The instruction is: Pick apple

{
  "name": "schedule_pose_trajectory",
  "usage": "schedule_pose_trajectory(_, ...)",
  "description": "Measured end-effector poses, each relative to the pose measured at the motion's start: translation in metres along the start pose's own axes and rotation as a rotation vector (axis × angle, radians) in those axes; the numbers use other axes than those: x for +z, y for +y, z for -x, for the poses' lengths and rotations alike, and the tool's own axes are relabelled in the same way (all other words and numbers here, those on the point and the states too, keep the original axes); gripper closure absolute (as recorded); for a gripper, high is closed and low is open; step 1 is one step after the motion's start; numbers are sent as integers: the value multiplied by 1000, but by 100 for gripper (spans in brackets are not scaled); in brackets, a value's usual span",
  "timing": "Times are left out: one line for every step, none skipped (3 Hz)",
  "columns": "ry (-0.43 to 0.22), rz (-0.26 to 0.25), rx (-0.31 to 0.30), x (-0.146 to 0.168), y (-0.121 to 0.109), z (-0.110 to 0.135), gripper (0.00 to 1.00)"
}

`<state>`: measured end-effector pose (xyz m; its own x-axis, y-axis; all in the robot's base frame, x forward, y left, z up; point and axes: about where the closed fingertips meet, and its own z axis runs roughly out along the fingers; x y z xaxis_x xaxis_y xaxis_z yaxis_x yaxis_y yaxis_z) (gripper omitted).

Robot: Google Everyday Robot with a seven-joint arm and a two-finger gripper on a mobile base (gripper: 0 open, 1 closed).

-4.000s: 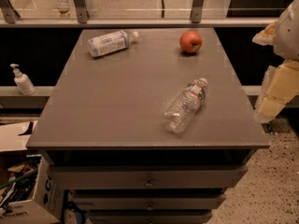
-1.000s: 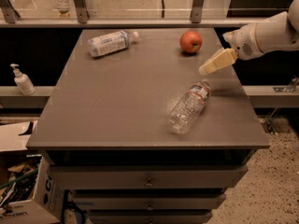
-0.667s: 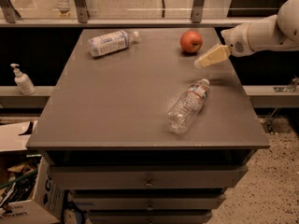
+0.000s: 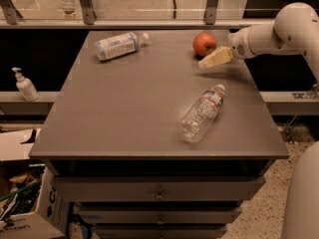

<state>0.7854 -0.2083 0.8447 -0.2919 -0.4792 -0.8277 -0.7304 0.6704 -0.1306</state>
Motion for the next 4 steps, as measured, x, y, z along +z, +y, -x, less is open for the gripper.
schedule_pose_trajectory(-3, 1, 45, 31, -10, -5, 0)
schedule_pose_trajectory(-38, 12, 120, 53, -17, -5, 0)
schedule_pose_trajectory(-99, 33, 172, 63, -21, 9, 17)
schedule_pose_trajectory(-163, 47, 188, 64, -24, 28, 40)
